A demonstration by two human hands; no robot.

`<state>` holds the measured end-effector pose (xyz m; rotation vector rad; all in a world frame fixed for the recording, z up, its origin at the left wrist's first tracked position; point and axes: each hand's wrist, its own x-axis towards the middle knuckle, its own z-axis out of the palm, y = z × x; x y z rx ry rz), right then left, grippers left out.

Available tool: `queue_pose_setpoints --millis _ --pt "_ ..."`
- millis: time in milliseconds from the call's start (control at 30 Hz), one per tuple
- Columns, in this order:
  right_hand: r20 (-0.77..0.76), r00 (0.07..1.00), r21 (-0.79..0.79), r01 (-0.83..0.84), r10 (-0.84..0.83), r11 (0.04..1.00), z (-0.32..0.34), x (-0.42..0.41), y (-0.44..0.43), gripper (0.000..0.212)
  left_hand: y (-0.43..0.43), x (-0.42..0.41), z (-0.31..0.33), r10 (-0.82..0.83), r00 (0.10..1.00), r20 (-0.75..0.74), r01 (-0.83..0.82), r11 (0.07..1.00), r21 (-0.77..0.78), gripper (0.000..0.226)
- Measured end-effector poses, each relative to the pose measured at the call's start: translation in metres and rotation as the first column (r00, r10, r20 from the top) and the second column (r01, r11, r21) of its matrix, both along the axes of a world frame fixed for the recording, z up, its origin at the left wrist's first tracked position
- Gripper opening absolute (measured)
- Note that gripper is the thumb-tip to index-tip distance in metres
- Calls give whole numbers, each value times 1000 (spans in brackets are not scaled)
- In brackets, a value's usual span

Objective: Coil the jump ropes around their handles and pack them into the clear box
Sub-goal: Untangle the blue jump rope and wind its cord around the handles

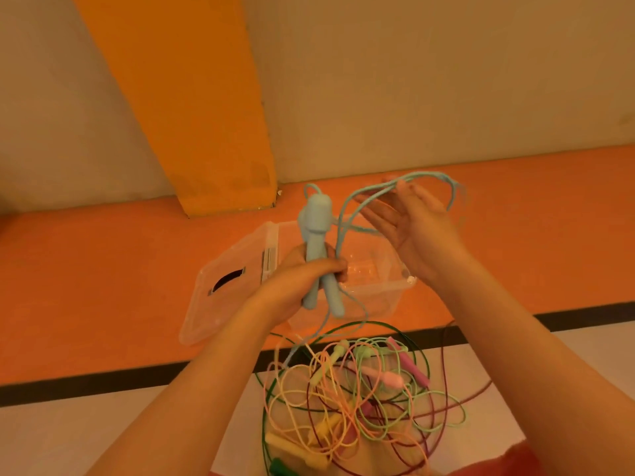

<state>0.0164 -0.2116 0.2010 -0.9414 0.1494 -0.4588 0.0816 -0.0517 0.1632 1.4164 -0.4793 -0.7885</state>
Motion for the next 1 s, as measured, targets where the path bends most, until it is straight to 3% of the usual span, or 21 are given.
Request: queue_pose_setpoints --millis 100,200,267,333,433,500,600,733,800,900,1000 --pt "-152 944 -95 -309 292 946 -18 -3 0 50 -2 6 5 111 990 -88 -120 987 -109 24" --pt "-334 767 -139 -615 548 776 -44 -10 14 42 -2 11 10 175 970 -170 -208 957 -200 21" --pt "-425 693 -166 -692 582 703 -57 -13 23 38 0 12 11 145 974 -175 -184 955 -233 22" --pt "-456 680 -172 -700 574 693 -65 -13 24 34 1 12 11 138 975 -173 -179 951 -254 25" --pt "-474 767 -189 -567 431 801 -60 -6 20 21 4 17 14 195 965 -176 -236 938 -254 26" --pt "-452 855 -303 -416 255 857 -48 -1 16 24 10 23 17 210 965 -158 -244 940 -240 27" --pt "-267 957 -396 -215 113 893 -24 1 8 25 16 25 19 139 978 -154 -171 959 -225 28" --pt "-158 987 -453 -40 -36 891 -3 -6 -4 25 16 22 18 125 975 -184 -162 965 -207 28" --pt "-220 969 -544 -23 -116 839 -8 -8 -9 27 16 21 18 114 976 -187 -151 969 -194 28" --pt "-327 913 -785 -118 -244 609 -26 -7 -9 29 14 14 21 42 985 -169 -67 987 -144 23" --pt "-388 872 -831 -192 -298 522 -38 -6 -7 34 10 4 21 -88 987 -135 74 992 -107 11"
